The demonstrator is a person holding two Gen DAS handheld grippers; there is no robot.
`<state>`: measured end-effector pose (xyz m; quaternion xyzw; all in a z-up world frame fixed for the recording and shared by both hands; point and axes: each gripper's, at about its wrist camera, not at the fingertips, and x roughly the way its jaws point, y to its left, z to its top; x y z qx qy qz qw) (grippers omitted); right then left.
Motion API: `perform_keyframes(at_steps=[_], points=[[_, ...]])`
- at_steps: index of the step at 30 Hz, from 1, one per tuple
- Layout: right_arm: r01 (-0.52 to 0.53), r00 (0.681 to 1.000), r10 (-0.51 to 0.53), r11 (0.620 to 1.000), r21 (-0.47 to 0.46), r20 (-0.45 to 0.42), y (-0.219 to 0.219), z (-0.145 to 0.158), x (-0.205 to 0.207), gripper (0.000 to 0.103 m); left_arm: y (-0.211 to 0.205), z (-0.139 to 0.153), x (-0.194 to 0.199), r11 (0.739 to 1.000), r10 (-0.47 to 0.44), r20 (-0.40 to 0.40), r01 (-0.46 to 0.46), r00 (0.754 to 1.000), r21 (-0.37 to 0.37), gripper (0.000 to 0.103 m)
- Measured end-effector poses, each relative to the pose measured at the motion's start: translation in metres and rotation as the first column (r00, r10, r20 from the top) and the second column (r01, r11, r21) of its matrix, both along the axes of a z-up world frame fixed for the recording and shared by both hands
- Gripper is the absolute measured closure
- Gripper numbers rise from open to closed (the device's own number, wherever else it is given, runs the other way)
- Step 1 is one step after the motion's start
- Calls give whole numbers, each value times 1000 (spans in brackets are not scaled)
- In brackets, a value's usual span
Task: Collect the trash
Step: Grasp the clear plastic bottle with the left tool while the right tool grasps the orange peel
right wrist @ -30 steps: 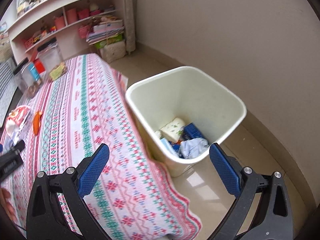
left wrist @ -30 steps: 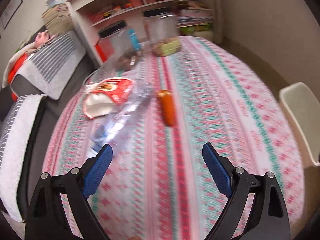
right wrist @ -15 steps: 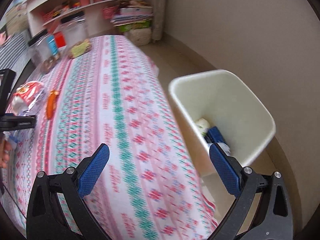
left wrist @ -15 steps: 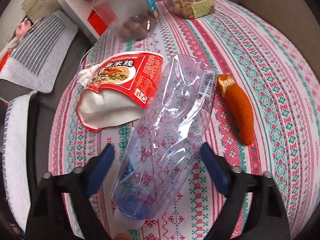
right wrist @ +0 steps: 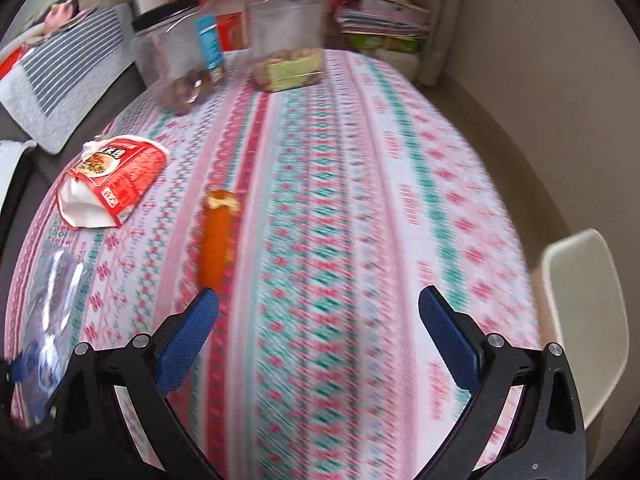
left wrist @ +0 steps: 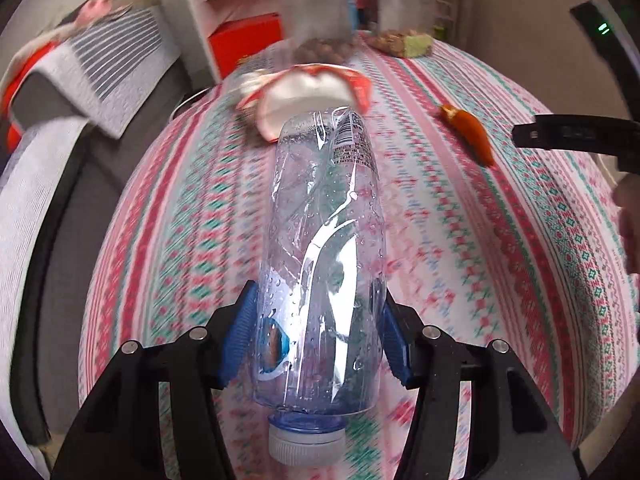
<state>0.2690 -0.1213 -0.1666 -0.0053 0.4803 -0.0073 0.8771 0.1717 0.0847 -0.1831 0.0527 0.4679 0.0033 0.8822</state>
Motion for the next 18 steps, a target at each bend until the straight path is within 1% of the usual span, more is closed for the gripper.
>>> perform_keyframes(at_steps=[3,5,6,9,11,12,13,14,15,16,18], points=[[-14,1000,14,1000,-7,8,17,-4,18,8,28,4,-10,995,84,11,-83,996,-49,47],[-30,1000,30,1000,-9,7,27,-7,28,11,43,5,-13,988,136,18,-134,991,-73,47],[-37,999,37,999,-6,-8,31,-10,33,13,51,6,-16,984,162,21,-160,987,-84,47],[-44,997,45,999,17,-57,38,-21,43,29,69,6,-21,968,224,13,-221,974,-121,47],[-44,998,43,999,-6,-45,43,-23,44,34,77,4,-25,958,253,14,-249,967,-142,47],[-51,998,50,999,-8,-38,44,-22,43,43,81,4,-23,955,263,12,-258,965,-149,47],[-58,998,58,998,-8,-34,45,-21,40,55,83,3,-23,949,276,7,-271,961,-158,47],[-70,997,70,998,-2,-36,46,-19,38,62,87,2,-25,944,289,4,-284,957,-168,47],[-80,996,80,997,2,-41,46,-19,35,73,89,1,-26,937,306,1,-301,952,-178,47],[-88,995,89,996,11,-44,46,-18,32,82,90,0,-26,931,319,-3,-314,948,-186,47],[-83,995,85,996,29,-47,39,-16,22,82,93,0,-30,920,342,-7,-336,940,-203,47]])
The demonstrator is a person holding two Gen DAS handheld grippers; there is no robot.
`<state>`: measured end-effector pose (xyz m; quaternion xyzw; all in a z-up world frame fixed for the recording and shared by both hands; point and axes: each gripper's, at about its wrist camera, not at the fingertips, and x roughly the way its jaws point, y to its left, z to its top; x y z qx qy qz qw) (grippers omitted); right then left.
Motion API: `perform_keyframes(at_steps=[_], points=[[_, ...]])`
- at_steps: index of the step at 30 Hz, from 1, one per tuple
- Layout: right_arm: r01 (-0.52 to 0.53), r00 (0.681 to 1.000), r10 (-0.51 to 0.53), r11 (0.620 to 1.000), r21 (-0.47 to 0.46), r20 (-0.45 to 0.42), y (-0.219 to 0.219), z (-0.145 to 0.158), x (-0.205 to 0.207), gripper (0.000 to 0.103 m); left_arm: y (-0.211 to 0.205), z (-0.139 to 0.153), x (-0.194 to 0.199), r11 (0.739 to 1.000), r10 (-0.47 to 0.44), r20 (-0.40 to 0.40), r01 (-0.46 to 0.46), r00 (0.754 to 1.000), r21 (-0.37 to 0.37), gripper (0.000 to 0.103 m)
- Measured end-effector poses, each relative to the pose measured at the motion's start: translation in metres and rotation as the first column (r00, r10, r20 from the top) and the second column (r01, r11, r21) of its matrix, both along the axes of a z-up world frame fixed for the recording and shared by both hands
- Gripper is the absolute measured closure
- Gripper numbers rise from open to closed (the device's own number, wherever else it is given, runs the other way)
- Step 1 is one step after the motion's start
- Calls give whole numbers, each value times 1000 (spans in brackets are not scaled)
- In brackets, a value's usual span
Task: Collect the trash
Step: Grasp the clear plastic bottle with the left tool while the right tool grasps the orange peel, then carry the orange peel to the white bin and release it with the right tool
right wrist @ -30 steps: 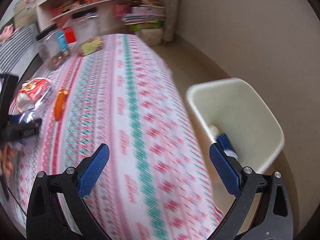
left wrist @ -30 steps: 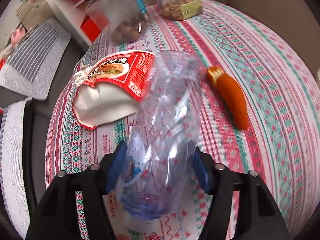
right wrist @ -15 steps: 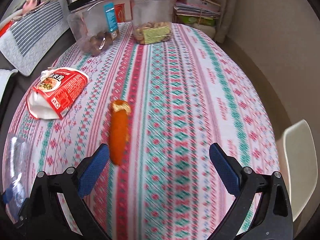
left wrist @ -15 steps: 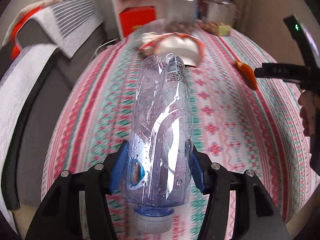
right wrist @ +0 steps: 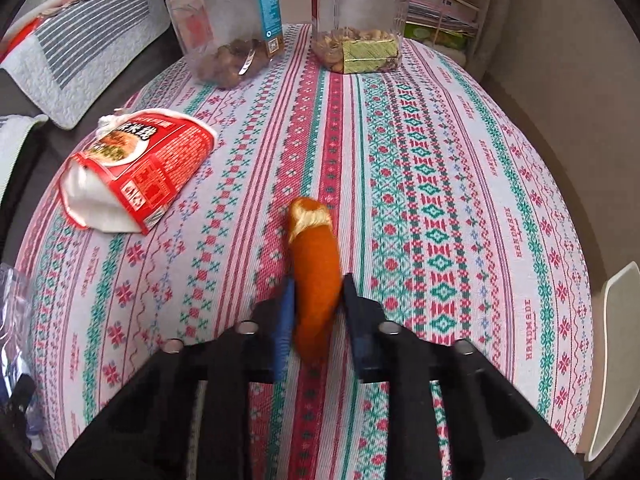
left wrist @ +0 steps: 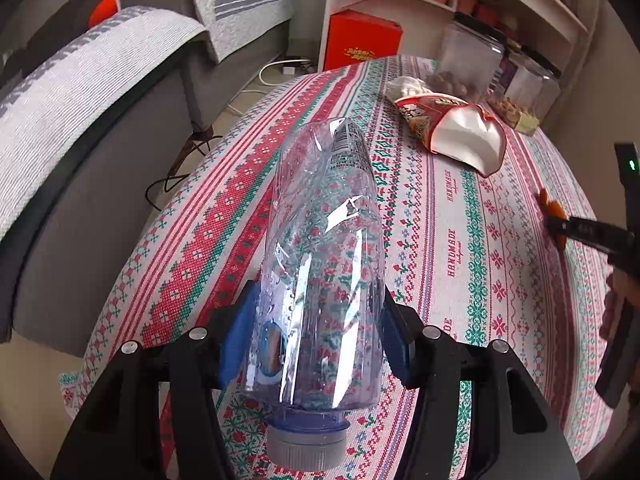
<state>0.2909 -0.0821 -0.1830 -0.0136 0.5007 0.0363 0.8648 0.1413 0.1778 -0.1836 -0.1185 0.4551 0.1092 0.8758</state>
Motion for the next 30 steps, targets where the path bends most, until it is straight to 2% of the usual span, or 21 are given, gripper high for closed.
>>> perform_keyframes(at_steps=[9,14,22,30], points=[[42,999,-42,993,113,-7,-28,5,-50,83,-2,3,-16,999,40,4,-39,999,-31,47],[75,997,-77,987,143,15,-46,8,-102,83,-12,5,-25,999,36,-2,-36,999,-38,47],[117,992,-121,979,167,18,-88,0,-166,83,-56,8,-44,999,-28,-9,28,1000,-20,47],[150,986,-160,976,157,56,-128,8,-186,83,-109,25,-41,992,-121,7,121,993,32,47]])
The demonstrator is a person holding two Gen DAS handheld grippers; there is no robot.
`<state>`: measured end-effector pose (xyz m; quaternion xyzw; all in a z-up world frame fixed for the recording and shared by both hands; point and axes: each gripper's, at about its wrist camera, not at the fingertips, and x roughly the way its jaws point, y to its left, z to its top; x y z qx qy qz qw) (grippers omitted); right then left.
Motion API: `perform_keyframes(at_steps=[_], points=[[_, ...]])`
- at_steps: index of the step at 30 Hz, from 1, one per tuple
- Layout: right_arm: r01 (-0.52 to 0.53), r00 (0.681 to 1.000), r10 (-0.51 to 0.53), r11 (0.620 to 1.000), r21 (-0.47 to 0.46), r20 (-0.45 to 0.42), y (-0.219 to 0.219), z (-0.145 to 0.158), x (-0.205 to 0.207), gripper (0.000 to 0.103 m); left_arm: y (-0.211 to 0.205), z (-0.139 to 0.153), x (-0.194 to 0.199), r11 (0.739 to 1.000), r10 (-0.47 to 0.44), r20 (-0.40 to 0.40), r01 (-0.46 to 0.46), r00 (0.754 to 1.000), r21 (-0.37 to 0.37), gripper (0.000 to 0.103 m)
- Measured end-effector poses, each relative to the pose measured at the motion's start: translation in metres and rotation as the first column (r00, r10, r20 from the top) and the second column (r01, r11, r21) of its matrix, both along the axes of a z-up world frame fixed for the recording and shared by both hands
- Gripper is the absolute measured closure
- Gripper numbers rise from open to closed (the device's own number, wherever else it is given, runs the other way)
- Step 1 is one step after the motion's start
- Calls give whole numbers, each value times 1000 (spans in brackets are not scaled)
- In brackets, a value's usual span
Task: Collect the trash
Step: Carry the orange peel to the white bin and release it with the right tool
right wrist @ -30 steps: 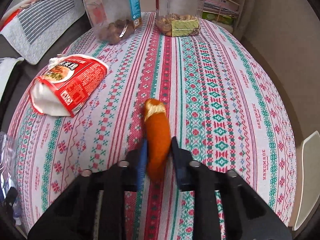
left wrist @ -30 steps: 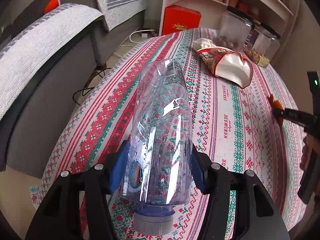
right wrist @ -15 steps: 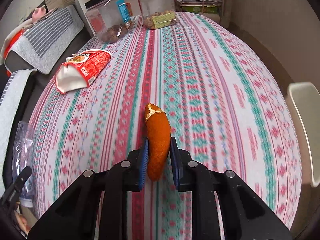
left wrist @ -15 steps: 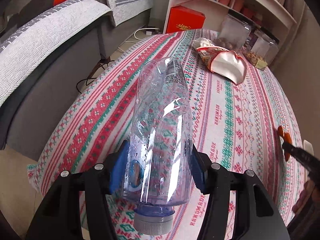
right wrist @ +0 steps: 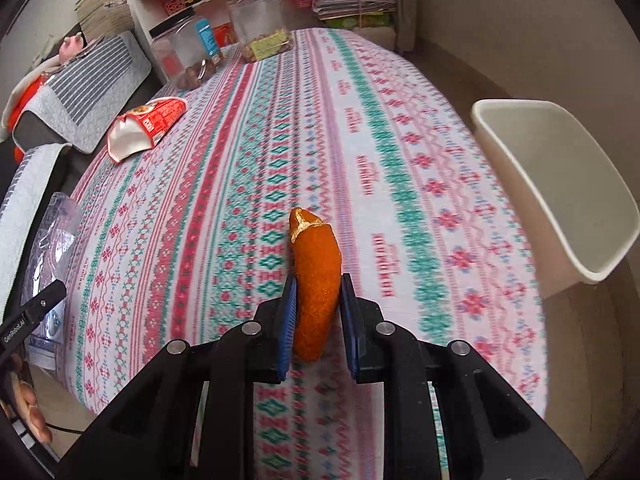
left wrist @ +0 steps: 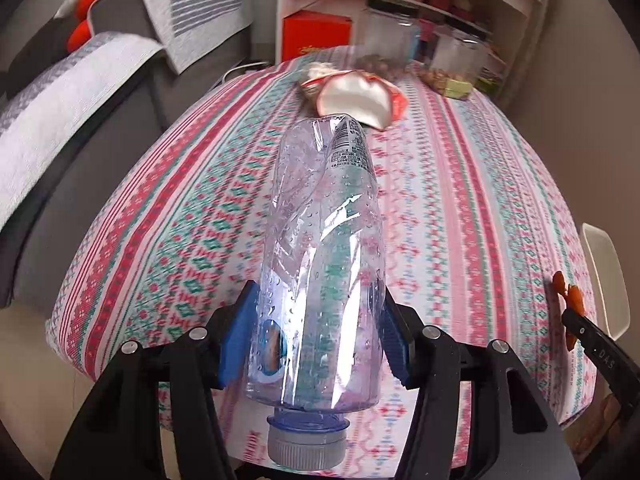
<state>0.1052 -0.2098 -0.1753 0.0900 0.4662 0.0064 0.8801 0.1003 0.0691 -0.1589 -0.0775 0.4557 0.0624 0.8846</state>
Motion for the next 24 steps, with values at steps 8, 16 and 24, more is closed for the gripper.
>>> perform_keyframes(at_steps=[8,16,24], points=[[85,995,-86,996,23,53,-55,15,-13,83,-55,14,6,994,-99,21,98,995,41,47],[198,975,-201,979,44,96,-116,28,-19,83,-108,29,10,976,-210,45,206,977,76,47],[292,946,-292,956,18,138,-165,41,-16,83,-158,35,9,949,-305,49,300,951,98,47]])
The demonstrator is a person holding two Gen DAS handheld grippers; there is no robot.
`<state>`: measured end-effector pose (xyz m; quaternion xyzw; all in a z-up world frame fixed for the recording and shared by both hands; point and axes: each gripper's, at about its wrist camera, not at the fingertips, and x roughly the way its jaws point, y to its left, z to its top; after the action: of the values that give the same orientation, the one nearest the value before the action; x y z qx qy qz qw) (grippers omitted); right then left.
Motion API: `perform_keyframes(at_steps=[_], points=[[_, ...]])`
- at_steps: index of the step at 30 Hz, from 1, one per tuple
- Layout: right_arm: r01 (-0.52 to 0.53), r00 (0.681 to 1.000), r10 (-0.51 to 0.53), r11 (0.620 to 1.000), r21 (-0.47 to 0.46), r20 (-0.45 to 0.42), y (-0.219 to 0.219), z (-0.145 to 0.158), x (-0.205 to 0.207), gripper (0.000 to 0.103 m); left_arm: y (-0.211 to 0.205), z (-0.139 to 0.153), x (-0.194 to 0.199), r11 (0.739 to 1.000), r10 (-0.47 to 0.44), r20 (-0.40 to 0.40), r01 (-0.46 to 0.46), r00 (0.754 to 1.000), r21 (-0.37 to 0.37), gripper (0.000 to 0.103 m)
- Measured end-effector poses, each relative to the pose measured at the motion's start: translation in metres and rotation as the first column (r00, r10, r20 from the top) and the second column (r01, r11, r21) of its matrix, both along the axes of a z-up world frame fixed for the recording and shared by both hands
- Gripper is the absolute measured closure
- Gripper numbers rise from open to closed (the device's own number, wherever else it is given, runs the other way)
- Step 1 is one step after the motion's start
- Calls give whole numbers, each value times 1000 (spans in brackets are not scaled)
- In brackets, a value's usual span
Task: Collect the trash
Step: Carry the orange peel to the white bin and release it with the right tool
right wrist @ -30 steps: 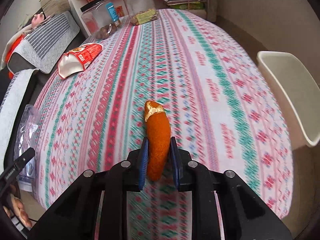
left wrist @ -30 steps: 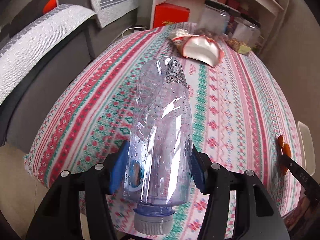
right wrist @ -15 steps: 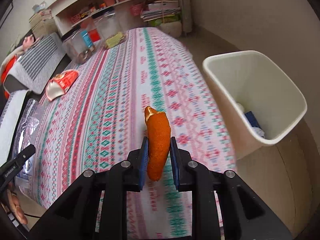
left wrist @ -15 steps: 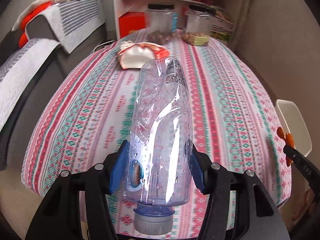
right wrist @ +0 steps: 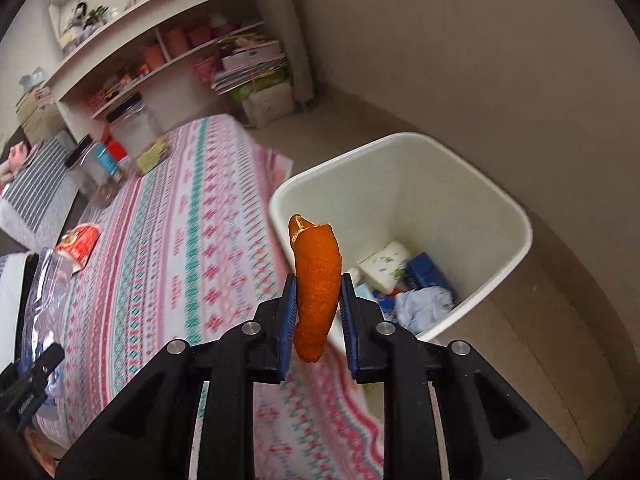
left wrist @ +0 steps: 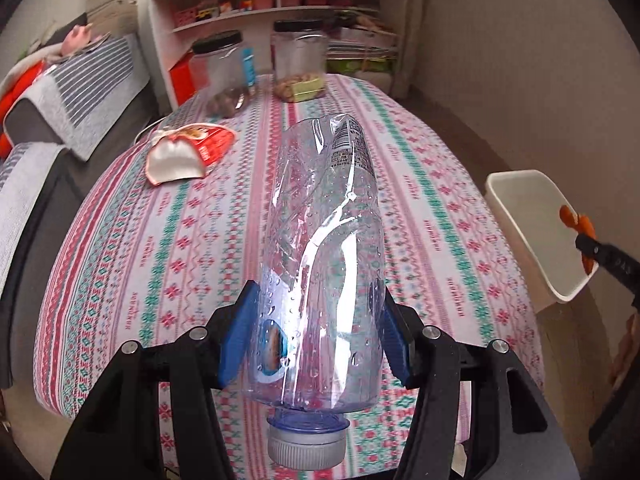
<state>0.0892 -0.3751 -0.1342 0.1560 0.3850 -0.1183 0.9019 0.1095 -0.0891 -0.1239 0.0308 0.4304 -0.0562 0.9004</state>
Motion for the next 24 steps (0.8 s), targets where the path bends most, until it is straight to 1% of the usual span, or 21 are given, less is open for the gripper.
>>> perform_keyframes(at_steps=[8,11,13,14,16,17,19,20,21,22,24], points=[[96,995,-96,995,-29,19,-50,14,14,83,-49,13,7,995,-98,21,98,995,25,47],[134,991,-134,991,-29,14,-68,16,16,80,-71,20,11,990,-138,30,137,990,21,47],[168,986,-167,985,-34,23,-79,20,13,62,-85,24,13,986,-164,39,163,986,21,47],[179,984,-178,983,-37,29,-82,21,11,59,-95,27,15,983,-183,46,182,982,21,47],[205,979,-203,978,-44,34,-90,24,7,47,-110,31,17,977,-212,56,212,976,17,47],[221,975,-219,974,-45,36,-94,25,4,45,-117,33,18,975,-224,62,224,973,16,47],[258,966,-256,965,-52,35,-101,27,-2,33,-137,38,20,967,-254,73,253,965,12,47],[270,963,-269,961,-56,35,-103,27,-5,31,-142,40,21,964,-264,74,264,962,9,47],[286,958,-285,956,-63,34,-105,27,-8,26,-152,42,22,960,-280,78,280,957,7,47],[313,950,-311,947,-77,33,-108,27,-13,17,-159,44,22,956,-292,80,293,953,6,47],[354,935,-352,931,-88,40,-114,29,-22,9,-174,46,23,948,-319,84,319,944,4,47]])
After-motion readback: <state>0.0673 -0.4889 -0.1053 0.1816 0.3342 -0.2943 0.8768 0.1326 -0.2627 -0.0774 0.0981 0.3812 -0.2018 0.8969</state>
